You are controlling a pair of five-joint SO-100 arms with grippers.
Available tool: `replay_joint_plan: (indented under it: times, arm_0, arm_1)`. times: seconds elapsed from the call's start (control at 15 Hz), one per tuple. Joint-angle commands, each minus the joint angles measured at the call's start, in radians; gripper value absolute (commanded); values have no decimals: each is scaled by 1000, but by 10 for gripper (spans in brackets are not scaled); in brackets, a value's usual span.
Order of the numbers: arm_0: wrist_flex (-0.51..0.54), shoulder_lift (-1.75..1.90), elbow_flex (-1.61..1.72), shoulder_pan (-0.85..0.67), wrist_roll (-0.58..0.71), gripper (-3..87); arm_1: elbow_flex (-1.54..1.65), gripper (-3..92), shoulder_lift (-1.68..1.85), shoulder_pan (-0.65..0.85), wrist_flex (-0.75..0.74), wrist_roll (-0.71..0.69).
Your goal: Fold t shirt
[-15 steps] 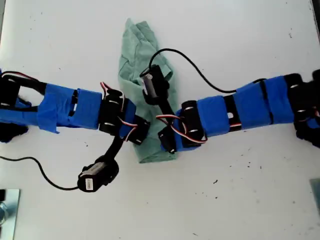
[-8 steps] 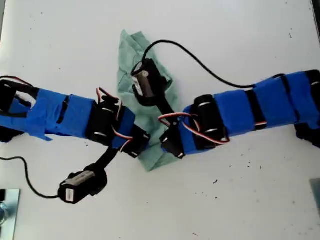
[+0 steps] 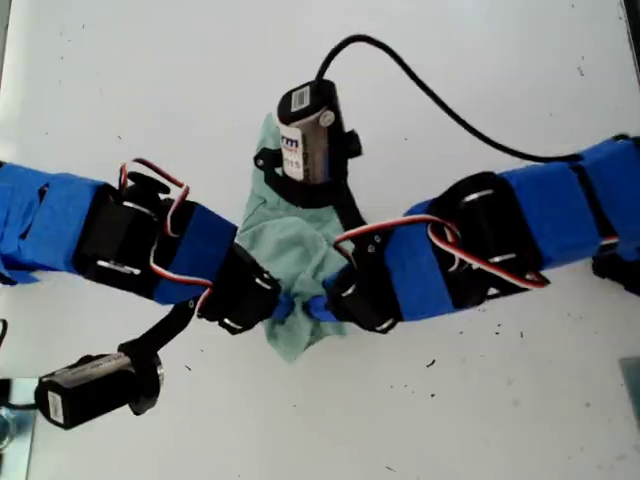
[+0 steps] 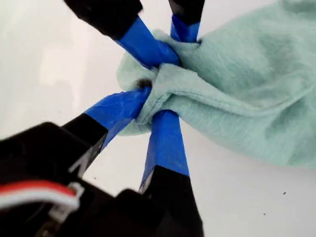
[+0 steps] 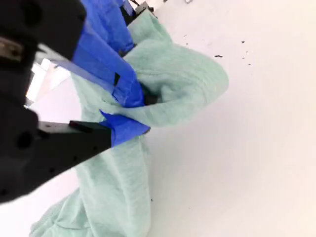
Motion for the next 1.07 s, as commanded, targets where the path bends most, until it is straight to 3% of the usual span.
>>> replay_joint_plan:
  times: [0.0,0.13,0.27,0.4,0.53,0.6,0.73,0.87,1.0]
  arm_0:
    - [-26,133,-14,-48,-29,-2]
    - [-31,195,55,-169,-51,-2]
    - [-37,212,133,-347,6,-2]
    - [-155,238,342,-518,52,7]
    - [-215,399,531,-664,32,210]
    - [-270,572,635,-712,34,220]
    - [-313,884,822,-851,60,220]
    - [-284,1144,1031,-994,81,222]
    - [-296,1405,1255,-1011,78,211]
  arm_1:
    - [71,24,101,98,-63,-18]
    - [153,24,95,232,-112,-28]
    - [267,29,97,411,-221,-32]
    - [420,325,57,618,-379,-51]
    - [433,268,80,756,-347,-115]
    - [488,243,206,819,-319,-115]
    - [776,203,632,968,-440,-138]
    - [920,198,979,1109,-279,-158]
    - [1066,198,1250,1141,-103,-183]
